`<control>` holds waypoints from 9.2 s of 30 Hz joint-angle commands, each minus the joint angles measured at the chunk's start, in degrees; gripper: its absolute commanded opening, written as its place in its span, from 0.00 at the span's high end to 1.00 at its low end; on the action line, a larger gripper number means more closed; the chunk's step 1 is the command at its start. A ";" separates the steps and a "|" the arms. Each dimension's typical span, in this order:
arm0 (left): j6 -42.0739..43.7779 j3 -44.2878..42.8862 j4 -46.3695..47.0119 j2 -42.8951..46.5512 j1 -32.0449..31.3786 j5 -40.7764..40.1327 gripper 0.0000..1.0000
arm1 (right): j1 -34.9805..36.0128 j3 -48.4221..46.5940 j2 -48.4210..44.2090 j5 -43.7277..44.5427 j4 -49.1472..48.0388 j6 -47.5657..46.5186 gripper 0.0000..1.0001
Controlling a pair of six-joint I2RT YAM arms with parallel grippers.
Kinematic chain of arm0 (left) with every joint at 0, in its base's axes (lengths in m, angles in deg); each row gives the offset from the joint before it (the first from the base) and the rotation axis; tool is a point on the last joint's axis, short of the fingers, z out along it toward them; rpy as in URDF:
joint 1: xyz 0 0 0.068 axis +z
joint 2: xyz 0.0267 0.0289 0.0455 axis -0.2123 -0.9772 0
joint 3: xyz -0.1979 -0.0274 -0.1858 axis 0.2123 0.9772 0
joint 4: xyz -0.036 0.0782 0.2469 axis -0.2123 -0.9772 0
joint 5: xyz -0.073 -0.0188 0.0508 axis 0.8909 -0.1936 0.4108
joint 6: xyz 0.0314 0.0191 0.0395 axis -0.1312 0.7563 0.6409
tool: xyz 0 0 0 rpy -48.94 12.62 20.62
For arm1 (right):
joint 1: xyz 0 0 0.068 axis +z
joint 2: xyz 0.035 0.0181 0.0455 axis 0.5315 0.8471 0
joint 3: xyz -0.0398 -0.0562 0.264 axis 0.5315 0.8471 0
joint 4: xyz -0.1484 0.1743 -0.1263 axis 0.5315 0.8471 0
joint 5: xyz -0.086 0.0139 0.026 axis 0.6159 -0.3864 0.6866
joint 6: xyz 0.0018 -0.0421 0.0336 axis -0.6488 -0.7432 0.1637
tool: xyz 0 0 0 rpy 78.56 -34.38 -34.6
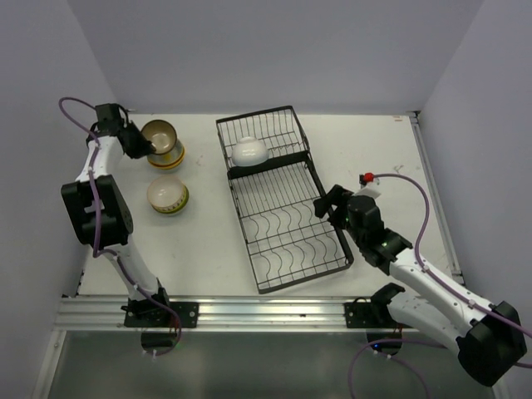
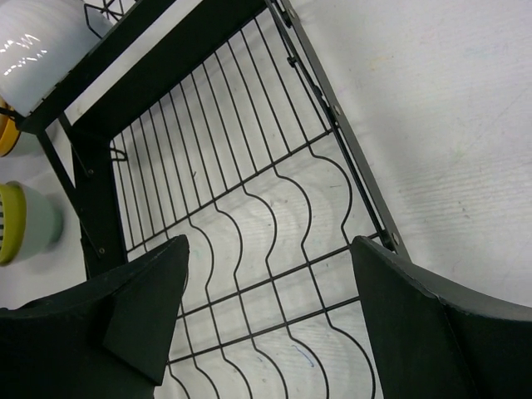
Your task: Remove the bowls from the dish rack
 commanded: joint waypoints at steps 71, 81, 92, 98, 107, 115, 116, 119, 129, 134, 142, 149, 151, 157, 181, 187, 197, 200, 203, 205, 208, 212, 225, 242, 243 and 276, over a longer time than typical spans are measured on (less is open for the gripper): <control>-2.84 -3.47 3.18 1.32 1.99 6.18 0.57 | -4.60 7.30 5.75 -5.14 -8.27 1.83 0.16; -1.26 -3.91 1.94 2.37 1.99 4.43 0.63 | -4.78 7.39 5.66 -5.41 -8.27 2.27 0.16; -0.03 -1.81 2.47 4.48 2.60 2.14 0.87 | -4.87 6.51 5.14 -6.11 -7.04 2.62 0.17; -0.03 2.24 4.76 4.92 2.60 3.02 0.92 | -4.78 6.42 4.26 -6.02 -6.07 2.71 0.17; -0.12 6.28 7.13 3.96 2.51 3.28 0.92 | -4.87 6.51 3.90 -5.85 -5.37 2.62 0.17; -1.17 4.70 8.53 6.58 2.60 5.21 0.85 | -4.87 6.51 4.08 -5.93 -5.28 2.71 0.17; -1.34 4.61 9.32 7.12 2.60 6.18 0.83 | -4.87 6.51 4.17 -6.02 -5.28 2.71 0.17; -1.78 5.57 13.80 9.93 2.60 9.08 0.76 | -4.87 6.34 4.17 -6.46 -5.28 2.97 0.17; -3.46 13.83 21.98 24.69 0.32 17.43 0.62 | -4.78 -0.43 2.59 -7.95 -0.98 -0.45 0.18; 0.84 23.58 26.64 38.21 -5.74 14.81 0.48 | -4.87 -6.57 2.93 -9.01 -1.15 -2.21 0.18; 1.38 45.29 38.50 59.48 -12.16 9.10 0.05 | -4.78 -14.93 9.43 -15.15 -3.34 -1.17 0.19; 3.48 54.52 40.00 67.58 -15.50 1.45 0.00 | -3.29 -18.35 20.05 -23.07 -15.99 7.00 0.21; 5.15 56.11 39.39 69.43 -17.26 -0.84 0.00 | -2.06 -19.50 22.00 -22.46 -17.14 7.98 0.23; 10.87 53.74 32.62 71.37 -21.04 -9.00 0.00 | 1.02 -24.77 30.87 -20.79 -22.59 12.11 0.23; 11.40 55.06 29.98 73.30 -26.84 -17.72 0.00 | 3.39 -38.40 51.72 -22.37 -28.04 22.39 0.23; 11.49 55.15 29.98 73.39 -27.54 -17.90 0.00 | 3.39 -38.58 52.51 -21.84 -28.66 22.66 0.23; 11.49 55.33 29.72 73.22 -28.25 -18.07 0.00 | 3.39 -39.28 55.84 -20.17 -31.91 26.96 0.24; 11.49 55.33 29.72 73.04 -28.42 -18.07 0.00 | 3.39 -39.10 56.11 -19.38 -34.19 27.93 0.26; 11.49 55.24 29.72 72.95 -28.60 -17.81 0.00 | 3.31 -39.10 56.20 -18.59 -35.86 28.54 0.30; 11.49 55.24 29.63 72.95 -28.69 -17.81 0.00 | 3.39 -38.75 56.37 -18.59 -37.18 29.33 0.33; 11.49 55.24 29.63 72.87 -28.78 -17.81 0.00 | 3.31 -38.23 56.46 -17.46 -38.94 30.39 0.37; 11.49 55.24 29.63 72.60 -28.86 -17.63 0.00 | 3.31 -38.05 57.43 -17.36 -40.17 31.44 0.40; 11.57 55.33 29.63 72.42 -29.48 -17.63 0.00 | 3.39 -41.39 63.05 -15.26 -43.42 33.91 0.53; 11.66 55.24 29.46 71.99 -30.45 -17.63 0.00 | 2.43 -50.42 67.53 -13.76 -42.91 35.32 0.87; 11.66 55.24 29.54 71.99 -30.45 -17.63 0.00 | 2.34 -51.40 68.32 -13.84 -41.94 34.88 0.89; 15.97 53.92 33.32 67.77 -31.15 -12.80 0.00 | 2.69 -66.53 62.36 -20.70 -31.21 27.75 1.00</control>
